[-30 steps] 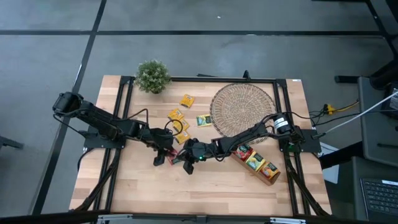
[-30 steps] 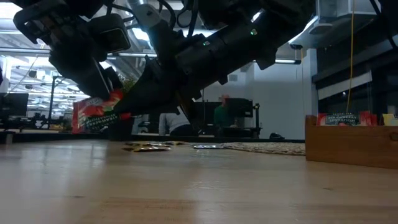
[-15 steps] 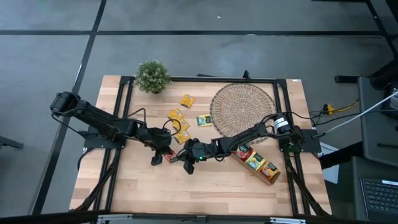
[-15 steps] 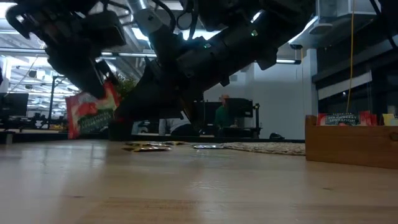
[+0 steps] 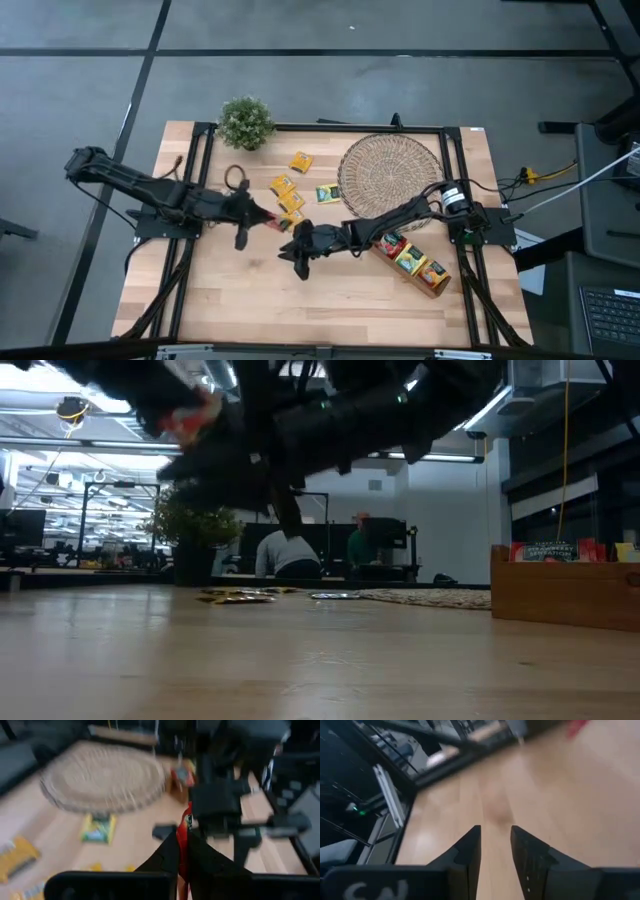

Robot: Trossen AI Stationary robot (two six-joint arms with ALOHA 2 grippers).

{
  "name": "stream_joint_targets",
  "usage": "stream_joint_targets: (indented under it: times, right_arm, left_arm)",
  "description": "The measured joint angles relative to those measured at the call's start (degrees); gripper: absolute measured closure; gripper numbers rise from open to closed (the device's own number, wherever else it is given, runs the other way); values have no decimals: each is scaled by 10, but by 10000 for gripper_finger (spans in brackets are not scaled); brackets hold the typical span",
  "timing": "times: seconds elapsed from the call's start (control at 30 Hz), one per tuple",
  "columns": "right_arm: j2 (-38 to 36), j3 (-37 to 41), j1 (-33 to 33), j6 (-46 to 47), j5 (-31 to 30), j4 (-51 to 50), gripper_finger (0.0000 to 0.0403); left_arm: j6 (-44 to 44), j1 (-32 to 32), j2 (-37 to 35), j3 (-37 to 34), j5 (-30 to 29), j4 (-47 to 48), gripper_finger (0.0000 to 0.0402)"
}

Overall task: Pick & Place Tea
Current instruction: Put the red tea bag into the left slot of the wooden organizer

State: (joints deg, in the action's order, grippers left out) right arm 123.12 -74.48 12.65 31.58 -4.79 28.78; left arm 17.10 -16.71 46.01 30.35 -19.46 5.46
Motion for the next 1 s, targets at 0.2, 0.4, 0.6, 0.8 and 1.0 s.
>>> stream_joint_targets:
  times: [0.2,0.4,0.6,0.8,1.0]
  right_arm:
    - [-54,0,-12,-57,-12,5,295]
    - [-121,0,-20,-136,-102,13,295]
    - [-152,0,-19,-204,-121,70,295]
    - [-152,0,-19,-259,-121,153,295]
    - [-152,0,-19,-294,-121,216,295]
  left_arm:
    - [-55,-29,-38,0,-43,-83,389]
    - [-136,-50,-61,0,-94,-193,389]
    - [-208,-54,-62,0,-95,-301,389]
    - [-229,-53,-62,0,-95,-349,389]
    - [-239,-53,-61,0,-94,-372,389]
